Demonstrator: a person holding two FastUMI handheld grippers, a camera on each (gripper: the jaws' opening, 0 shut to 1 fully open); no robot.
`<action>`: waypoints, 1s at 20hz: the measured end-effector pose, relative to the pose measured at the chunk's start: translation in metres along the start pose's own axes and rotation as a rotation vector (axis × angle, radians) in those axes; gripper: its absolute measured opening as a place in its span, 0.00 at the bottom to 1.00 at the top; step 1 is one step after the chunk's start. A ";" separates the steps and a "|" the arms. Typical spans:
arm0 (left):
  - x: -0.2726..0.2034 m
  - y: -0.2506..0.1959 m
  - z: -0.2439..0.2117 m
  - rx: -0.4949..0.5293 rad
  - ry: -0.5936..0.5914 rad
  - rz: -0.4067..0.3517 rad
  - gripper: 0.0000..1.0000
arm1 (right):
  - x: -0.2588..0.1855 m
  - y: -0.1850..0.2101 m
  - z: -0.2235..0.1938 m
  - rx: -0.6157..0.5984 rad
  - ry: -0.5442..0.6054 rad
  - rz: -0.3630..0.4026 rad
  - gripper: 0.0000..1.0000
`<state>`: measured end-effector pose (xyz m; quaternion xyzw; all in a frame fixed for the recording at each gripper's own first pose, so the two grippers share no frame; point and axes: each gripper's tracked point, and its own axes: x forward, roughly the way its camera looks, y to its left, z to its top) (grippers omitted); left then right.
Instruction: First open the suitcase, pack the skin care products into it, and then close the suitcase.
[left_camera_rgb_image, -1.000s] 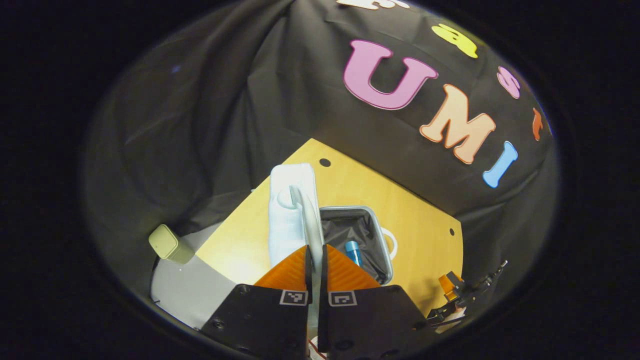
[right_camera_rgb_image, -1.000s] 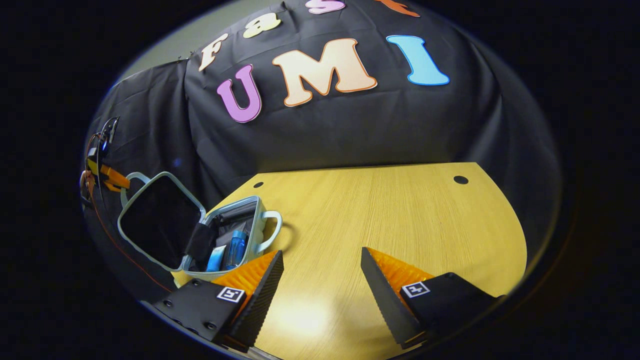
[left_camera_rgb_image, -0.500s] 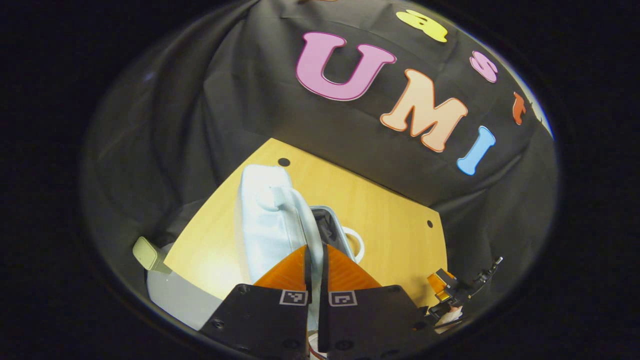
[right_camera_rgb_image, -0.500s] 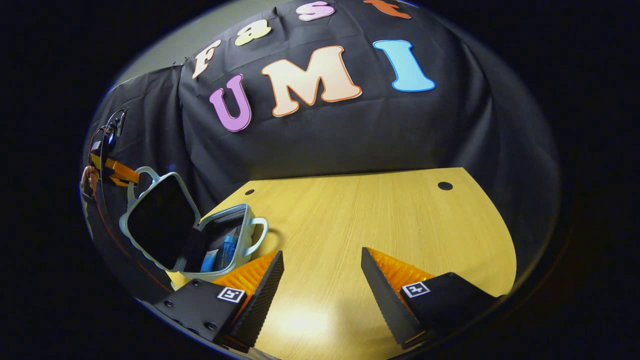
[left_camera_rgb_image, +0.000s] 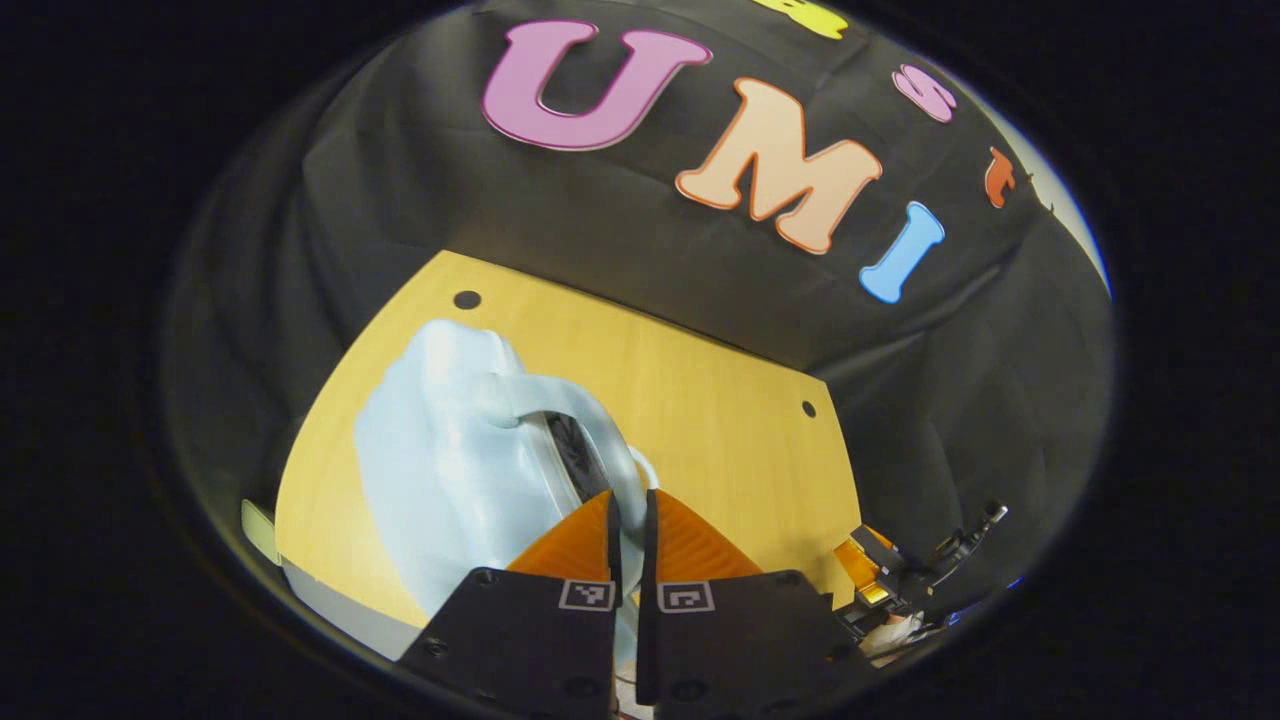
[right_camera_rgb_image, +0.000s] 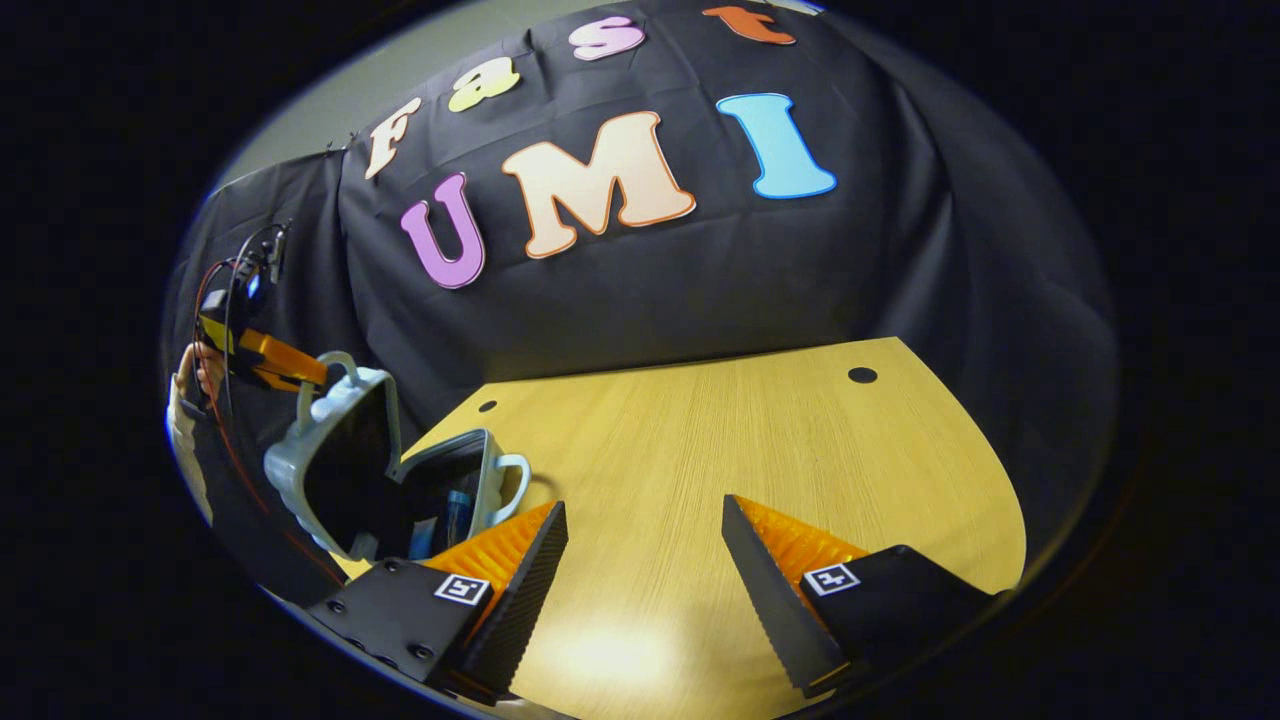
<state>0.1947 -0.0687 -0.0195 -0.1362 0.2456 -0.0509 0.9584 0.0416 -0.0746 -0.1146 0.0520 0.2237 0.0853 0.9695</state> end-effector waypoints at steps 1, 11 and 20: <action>0.011 -0.006 -0.002 0.008 0.020 -0.012 0.01 | -0.003 -0.002 0.003 0.002 -0.011 -0.010 0.98; 0.113 -0.032 -0.048 0.062 0.196 -0.027 0.00 | -0.020 -0.010 0.011 0.062 -0.060 -0.077 0.97; 0.187 -0.020 -0.093 0.094 0.322 0.128 0.02 | -0.022 -0.019 0.014 0.065 -0.069 -0.101 0.98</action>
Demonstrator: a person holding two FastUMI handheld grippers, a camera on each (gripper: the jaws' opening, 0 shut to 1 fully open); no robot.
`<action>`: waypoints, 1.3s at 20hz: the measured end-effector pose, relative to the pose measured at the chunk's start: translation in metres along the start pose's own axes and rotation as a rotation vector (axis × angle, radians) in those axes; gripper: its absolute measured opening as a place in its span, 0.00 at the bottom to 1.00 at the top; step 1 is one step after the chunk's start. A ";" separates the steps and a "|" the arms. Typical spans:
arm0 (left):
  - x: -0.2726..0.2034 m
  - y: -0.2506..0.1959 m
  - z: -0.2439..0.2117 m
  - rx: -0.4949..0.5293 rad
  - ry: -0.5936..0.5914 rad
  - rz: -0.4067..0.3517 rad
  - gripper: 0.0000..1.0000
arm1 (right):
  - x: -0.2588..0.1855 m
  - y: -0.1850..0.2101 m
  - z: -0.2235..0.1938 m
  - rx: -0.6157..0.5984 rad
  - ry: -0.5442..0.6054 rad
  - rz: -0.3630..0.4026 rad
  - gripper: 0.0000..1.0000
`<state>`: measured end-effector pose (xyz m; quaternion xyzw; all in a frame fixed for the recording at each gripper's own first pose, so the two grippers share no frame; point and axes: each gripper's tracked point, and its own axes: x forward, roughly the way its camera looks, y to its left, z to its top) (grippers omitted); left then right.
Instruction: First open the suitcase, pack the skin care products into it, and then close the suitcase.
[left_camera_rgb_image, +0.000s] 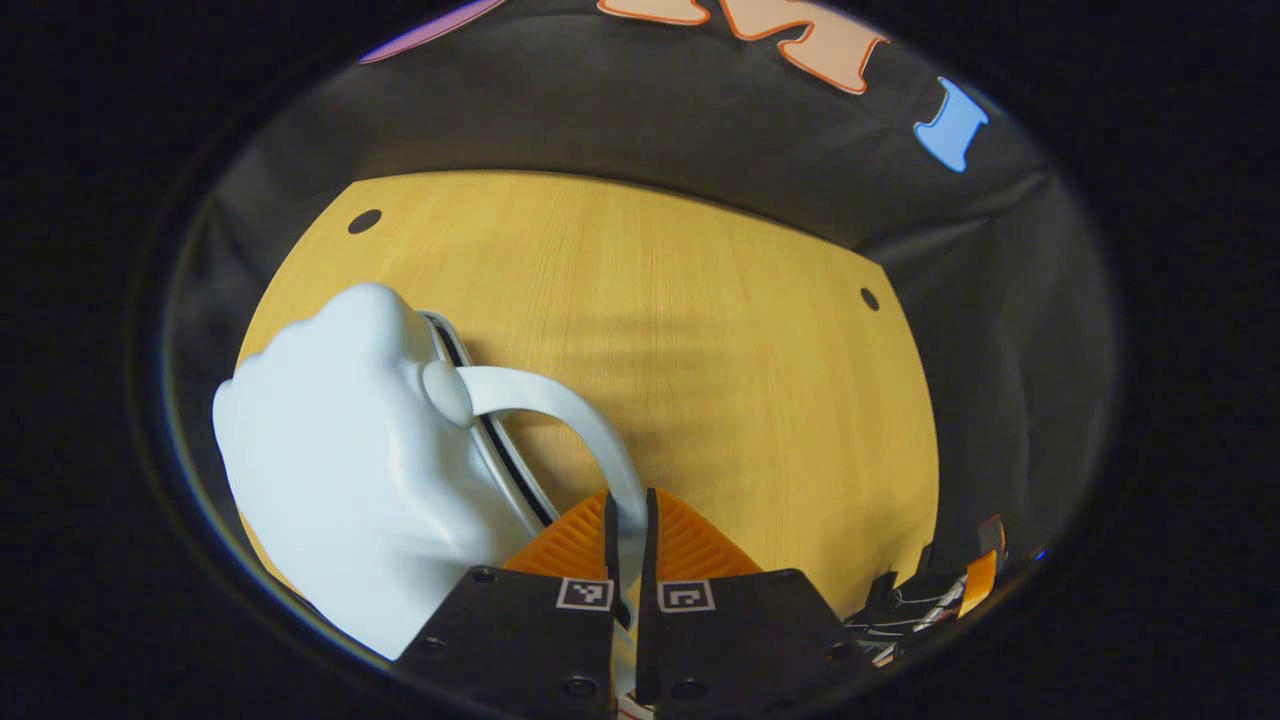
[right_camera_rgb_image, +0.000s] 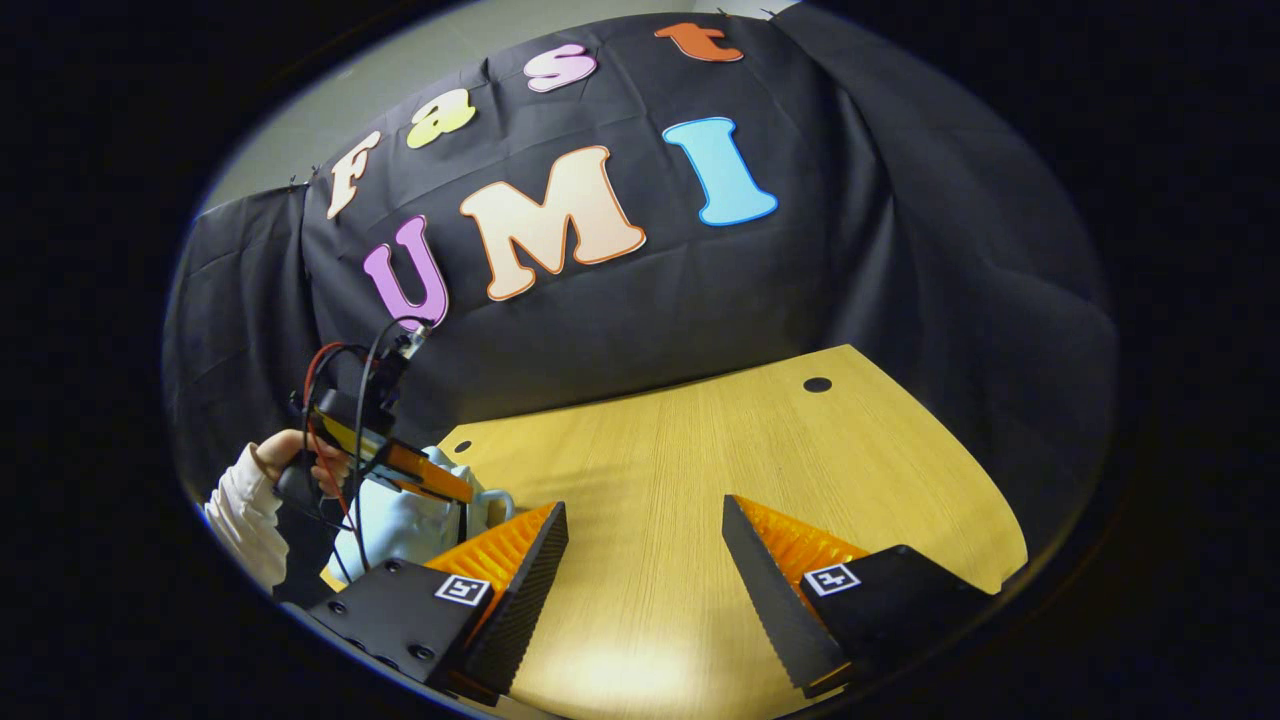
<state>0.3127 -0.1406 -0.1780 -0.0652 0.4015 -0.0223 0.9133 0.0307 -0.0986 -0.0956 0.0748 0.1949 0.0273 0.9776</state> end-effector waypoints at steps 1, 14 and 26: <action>0.007 0.001 0.000 -0.004 0.008 0.017 0.02 | -0.001 -0.001 0.001 -0.007 0.001 0.001 0.98; -0.005 -0.022 -0.011 0.108 -0.015 0.185 0.76 | 0.001 -0.003 0.015 -0.059 -0.005 0.074 0.98; -0.063 -0.057 -0.061 0.155 -0.089 0.260 0.86 | -0.001 -0.006 0.030 -0.075 -0.023 0.132 0.98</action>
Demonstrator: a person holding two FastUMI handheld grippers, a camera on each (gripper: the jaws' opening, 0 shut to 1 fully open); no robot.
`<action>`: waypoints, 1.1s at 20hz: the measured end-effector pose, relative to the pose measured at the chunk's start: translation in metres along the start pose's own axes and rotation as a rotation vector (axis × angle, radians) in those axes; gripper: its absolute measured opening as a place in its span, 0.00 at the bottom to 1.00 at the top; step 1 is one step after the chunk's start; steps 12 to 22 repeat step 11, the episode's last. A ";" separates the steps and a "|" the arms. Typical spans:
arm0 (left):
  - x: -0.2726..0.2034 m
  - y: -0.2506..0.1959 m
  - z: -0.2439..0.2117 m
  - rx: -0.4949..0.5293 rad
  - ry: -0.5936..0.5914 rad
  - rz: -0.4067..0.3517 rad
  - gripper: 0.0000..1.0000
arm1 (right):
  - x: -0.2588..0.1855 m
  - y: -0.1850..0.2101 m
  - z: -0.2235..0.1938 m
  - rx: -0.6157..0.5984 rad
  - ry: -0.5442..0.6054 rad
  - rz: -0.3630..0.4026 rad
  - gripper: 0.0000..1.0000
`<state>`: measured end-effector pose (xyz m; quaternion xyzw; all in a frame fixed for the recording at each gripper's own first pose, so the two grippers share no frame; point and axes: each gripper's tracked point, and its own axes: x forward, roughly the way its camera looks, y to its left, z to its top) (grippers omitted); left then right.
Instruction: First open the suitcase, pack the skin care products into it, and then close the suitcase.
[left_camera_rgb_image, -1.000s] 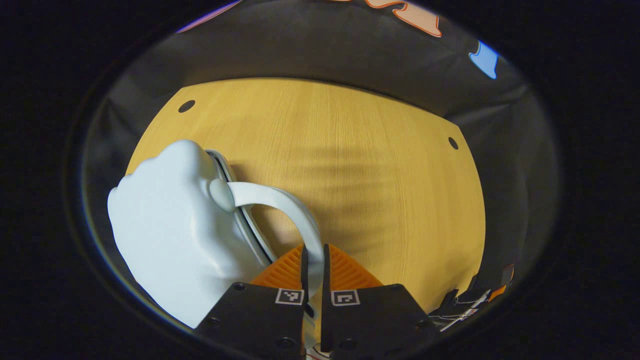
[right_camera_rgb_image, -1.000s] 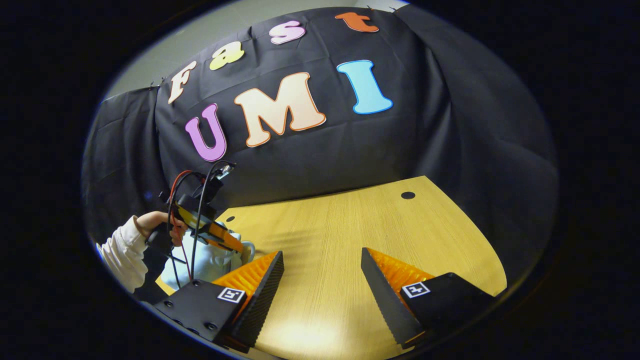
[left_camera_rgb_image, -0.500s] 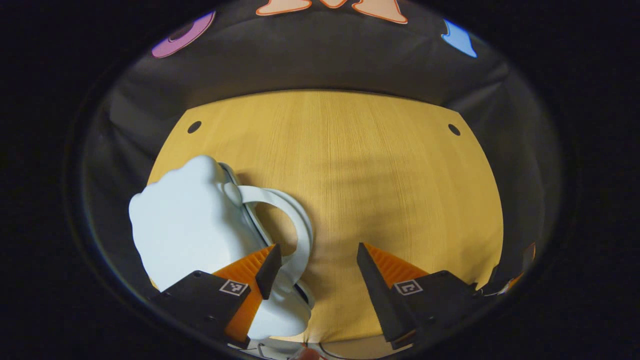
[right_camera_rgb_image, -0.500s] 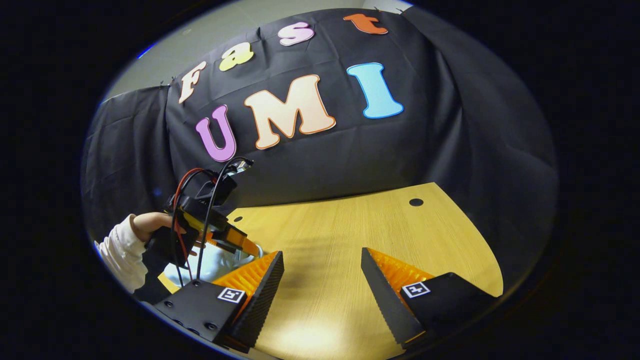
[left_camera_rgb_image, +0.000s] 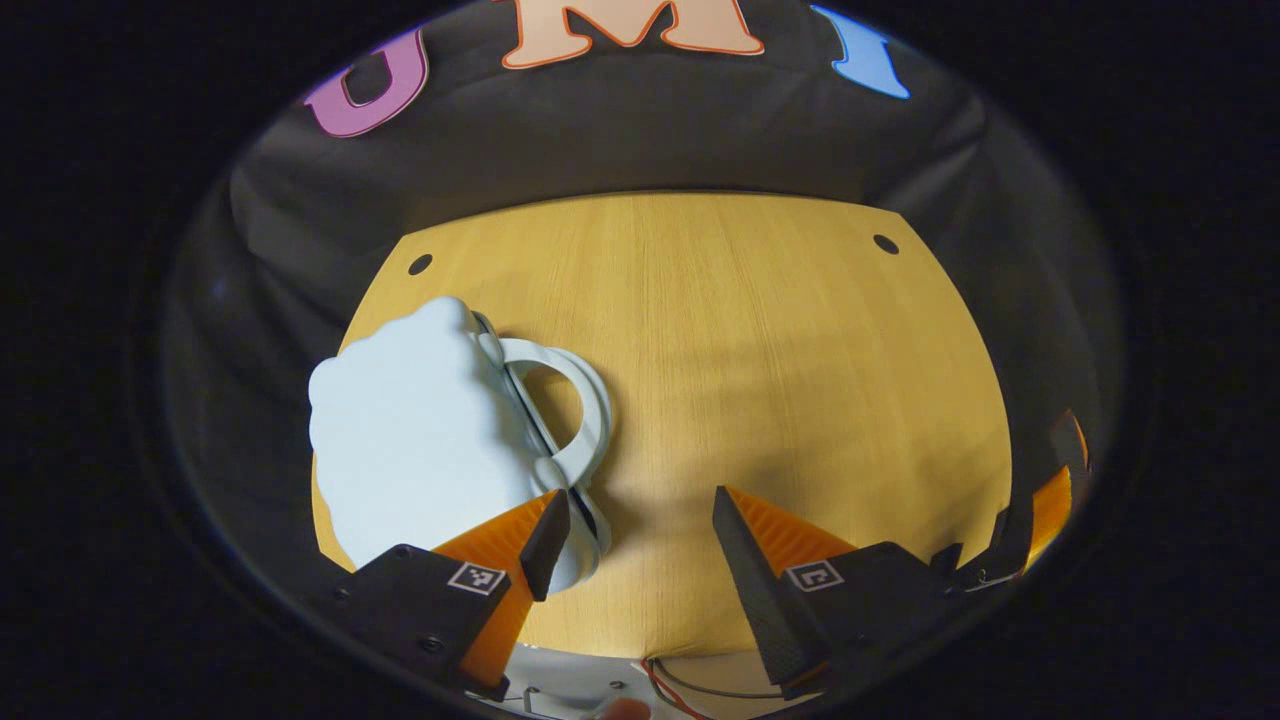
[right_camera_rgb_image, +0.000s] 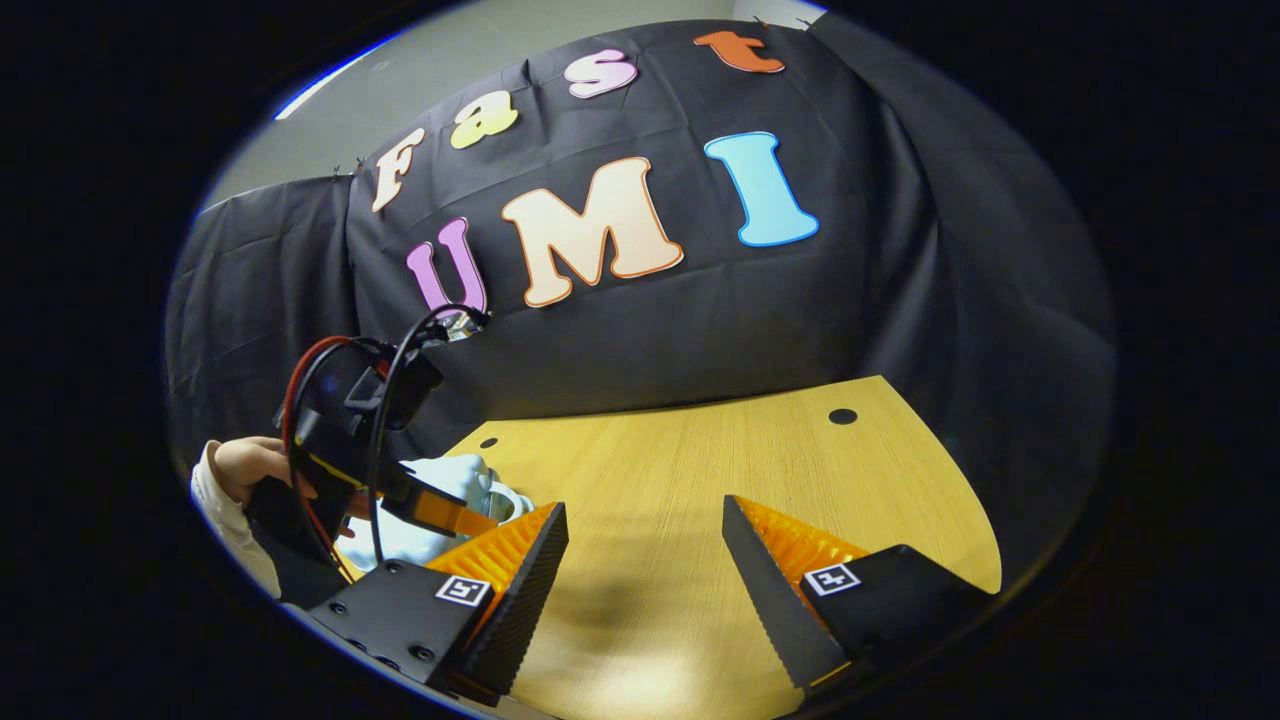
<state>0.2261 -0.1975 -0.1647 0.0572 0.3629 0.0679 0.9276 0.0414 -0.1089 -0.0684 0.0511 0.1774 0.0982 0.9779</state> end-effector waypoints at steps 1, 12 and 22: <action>-0.006 -0.002 -0.001 -0.009 -0.009 -0.005 0.87 | -0.001 -0.001 0.001 -0.003 -0.002 0.002 0.98; -0.050 -0.025 -0.029 0.018 -0.048 -0.043 0.86 | -0.012 -0.003 0.003 -0.024 -0.007 0.013 0.98; -0.050 -0.025 -0.029 0.018 -0.048 -0.043 0.86 | -0.012 -0.003 0.003 -0.024 -0.007 0.013 0.98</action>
